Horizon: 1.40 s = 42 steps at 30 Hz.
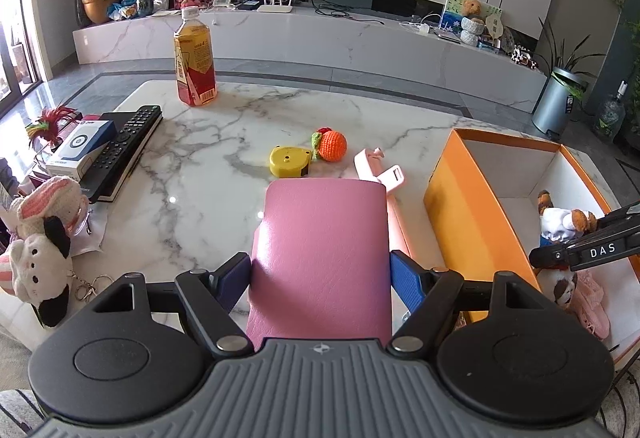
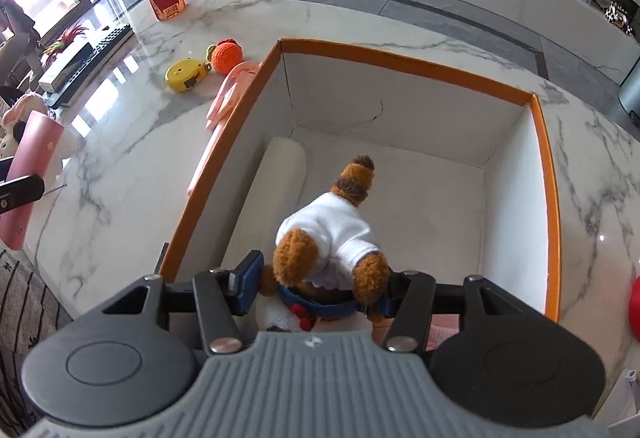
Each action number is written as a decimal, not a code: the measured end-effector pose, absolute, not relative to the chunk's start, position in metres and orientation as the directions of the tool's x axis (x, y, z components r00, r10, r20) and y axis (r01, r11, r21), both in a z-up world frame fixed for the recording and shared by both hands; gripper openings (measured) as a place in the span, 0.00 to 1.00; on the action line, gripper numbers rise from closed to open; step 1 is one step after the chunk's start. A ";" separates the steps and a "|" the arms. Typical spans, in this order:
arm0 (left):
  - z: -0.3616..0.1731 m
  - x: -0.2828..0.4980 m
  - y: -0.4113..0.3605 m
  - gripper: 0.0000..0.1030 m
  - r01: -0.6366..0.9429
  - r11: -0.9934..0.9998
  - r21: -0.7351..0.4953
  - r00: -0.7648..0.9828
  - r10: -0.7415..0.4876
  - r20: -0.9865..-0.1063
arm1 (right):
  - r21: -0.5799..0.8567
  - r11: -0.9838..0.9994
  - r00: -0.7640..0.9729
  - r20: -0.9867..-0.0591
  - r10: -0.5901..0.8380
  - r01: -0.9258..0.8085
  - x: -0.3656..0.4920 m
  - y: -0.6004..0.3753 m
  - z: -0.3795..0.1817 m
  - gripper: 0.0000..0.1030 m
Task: Organize objects
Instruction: 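Drop the teddy-bear keychain into the orange box with the right tool, then carry the pink wallet into the orange box and open the left tool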
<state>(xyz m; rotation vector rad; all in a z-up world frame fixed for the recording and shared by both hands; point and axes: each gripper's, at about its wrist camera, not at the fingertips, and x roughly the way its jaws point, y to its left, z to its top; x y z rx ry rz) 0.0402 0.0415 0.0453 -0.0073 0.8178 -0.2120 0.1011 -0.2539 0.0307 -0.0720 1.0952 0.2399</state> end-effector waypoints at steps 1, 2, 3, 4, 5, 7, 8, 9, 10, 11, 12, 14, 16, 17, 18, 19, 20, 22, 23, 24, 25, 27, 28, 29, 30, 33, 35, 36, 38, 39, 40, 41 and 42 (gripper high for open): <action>0.045 0.041 0.042 0.85 0.185 0.979 -0.089 0.662 -0.191 -0.724 | 0.061 0.972 0.431 -0.889 0.156 -0.225 0.104 -0.253 0.029 0.55; 0.045 0.041 0.042 0.85 0.184 0.979 -0.092 0.662 -0.192 -0.725 | 0.058 0.973 0.427 -0.891 0.151 -0.223 0.107 -0.252 0.026 0.55; 0.045 0.041 0.042 0.85 0.183 0.979 -0.094 0.660 -0.193 -0.726 | 0.057 0.974 0.426 -0.892 0.149 -0.220 0.109 -0.251 0.024 0.55; 0.044 0.041 0.041 0.85 0.183 0.978 -0.096 0.658 -0.194 -0.728 | 0.061 0.976 0.427 -0.892 0.148 -0.211 0.112 -0.251 0.021 0.55; 0.044 0.042 0.041 0.85 0.181 0.978 -0.099 0.656 -0.195 -0.729 | 0.067 0.978 0.430 -0.891 0.147 -0.196 0.114 -0.250 0.019 0.55; 0.043 0.042 0.041 0.85 0.181 0.978 -0.099 0.652 -0.195 -0.732 | 0.105 0.983 0.438 -0.884 0.162 -0.153 0.118 -0.253 0.016 0.55; 0.042 0.042 0.041 0.85 0.182 0.978 -0.098 0.651 -0.194 -0.734 | 0.121 0.982 0.438 -0.882 0.173 -0.146 0.118 -0.254 0.014 0.55; 0.042 0.042 0.041 0.85 0.179 0.979 -0.099 0.650 -0.193 -0.735 | 0.135 0.982 0.439 -0.881 0.180 -0.133 0.122 -0.255 0.011 0.55; 0.042 0.042 0.041 0.85 0.177 0.979 -0.098 0.650 -0.191 -0.736 | 0.145 0.983 0.439 -0.881 0.179 -0.111 0.123 -0.257 0.008 0.55; 0.042 0.042 0.042 0.85 0.174 0.980 -0.099 0.650 -0.190 -0.736 | 0.156 0.984 0.439 -0.880 0.180 -0.091 0.124 -0.259 0.005 0.55; 0.042 0.042 0.042 0.85 0.172 0.980 -0.100 0.649 -0.189 -0.737 | 0.171 0.983 0.444 -0.877 0.185 -0.072 0.124 -0.261 0.003 0.56; 0.042 0.042 0.043 0.85 0.173 0.980 -0.100 0.650 -0.189 -0.736 | 0.209 0.978 0.457 -0.867 0.196 -0.023 0.126 -0.266 -0.004 0.58; 0.043 0.042 0.042 0.85 0.171 0.980 -0.098 0.651 -0.187 -0.736 | 0.235 0.972 0.461 -0.865 0.198 0.023 0.129 -0.268 -0.012 0.65; 0.044 0.041 0.041 0.85 0.176 0.980 -0.090 0.655 -0.185 -0.733 | 0.241 0.969 0.465 -0.864 0.192 0.047 0.129 -0.269 -0.014 0.65; 0.044 0.040 0.040 0.85 0.178 0.981 -0.082 0.660 -0.181 -0.729 | 0.244 0.967 0.468 -0.864 0.183 0.072 0.127 -0.270 -0.013 0.66; 0.045 0.039 0.039 0.85 0.180 0.981 -0.075 0.664 -0.177 -0.727 | 0.251 0.963 0.494 -0.852 0.173 0.095 0.122 -0.272 -0.006 0.68; 0.045 0.039 0.038 0.86 0.183 0.981 -0.070 0.664 -0.175 -0.727 | 0.264 0.957 0.534 -0.830 0.164 0.117 0.113 -0.276 0.003 0.71; 0.044 0.040 0.037 0.85 0.190 0.979 -0.070 0.662 -0.181 -0.728 | 0.313 0.944 0.601 -0.776 0.192 0.104 0.096 -0.278 0.021 0.94; 0.044 0.040 0.035 0.85 0.196 0.978 -0.069 0.659 -0.183 -0.730 | 0.322 0.944 0.615 -0.760 0.210 0.075 0.090 -0.277 0.029 0.97; 0.043 0.040 0.034 0.85 0.201 0.977 -0.066 0.655 -0.185 -0.732 | 0.321 0.946 0.623 -0.749 0.223 0.047 0.086 -0.275 0.035 0.99; 0.042 0.040 0.033 0.85 0.205 0.977 -0.064 0.653 -0.186 -0.734 | 0.301 0.953 0.630 -0.744 0.222 0.020 0.083 -0.272 0.041 0.99; 0.041 0.039 0.031 0.85 0.213 0.975 -0.063 0.648 -0.189 -0.738 | 0.182 0.983 0.646 -0.748 0.152 -0.021 0.081 -0.266 0.049 0.99; 0.042 0.038 0.030 0.85 0.214 0.975 -0.066 0.647 -0.192 -0.738 | 0.080 0.996 0.653 -0.752 0.090 -0.045 0.082 -0.261 0.051 0.97; 0.042 0.037 0.030 0.85 0.216 0.974 -0.067 0.647 -0.194 -0.737 | -0.009 0.998 0.649 -0.760 0.032 -0.060 0.085 -0.257 0.050 0.92; 0.043 0.036 0.030 0.86 0.217 0.974 -0.067 0.648 -0.196 -0.736 | -0.074 0.995 0.632 -0.775 -0.015 -0.068 0.089 -0.256 0.046 0.69; 0.045 0.035 0.030 0.86 0.218 0.974 -0.068 0.653 -0.197 -0.731 | -0.064 0.994 0.562 -0.827 -0.004 -0.088 0.107 -0.267 0.031 0.08; 0.045 0.035 0.030 0.86 0.220 0.973 -0.067 0.654 -0.198 -0.730 | -0.030 0.996 0.529 -0.848 0.018 -0.084 0.114 -0.279 0.017 0.07; 0.045 0.035 0.029 0.86 0.222 0.973 -0.068 0.654 -0.200 -0.730 | -0.040 0.997 0.514 -0.858 0.002 -0.071 0.115 -0.282 0.010 0.07; 0.046 0.035 0.029 0.86 0.228 0.971 -0.076 0.653 -0.210 -0.728 | -0.046 0.996 0.495 -0.869 -0.006 -0.070 0.119 -0.281 0.000 0.07; 0.046 0.035 0.028 0.85 0.234 0.968 -0.086 0.653 -0.222 -0.724 | -0.030 0.997 0.489 -0.872 0.006 -0.067 0.120 -0.281 -0.004 0.07; 0.048 0.034 0.028 0.85 0.242 0.965 -0.102 0.650 -0.240 -0.721 | -0.009 0.998 0.482 -0.876 0.024 -0.066 0.119 -0.280 -0.008 0.07; 0.049 0.034 0.026 0.85 0.251 0.961 -0.117 0.647 -0.256 -0.718 | 0.006 0.998 0.477 -0.878 0.038 -0.069 0.119 -0.279 -0.012 0.07; 0.051 0.033 0.024 0.85 0.264 0.955 -0.134 0.643 -0.277 -0.714 | 0.008 0.997 0.475 -0.879 0.041 -0.072 0.118 -0.278 -0.015 0.07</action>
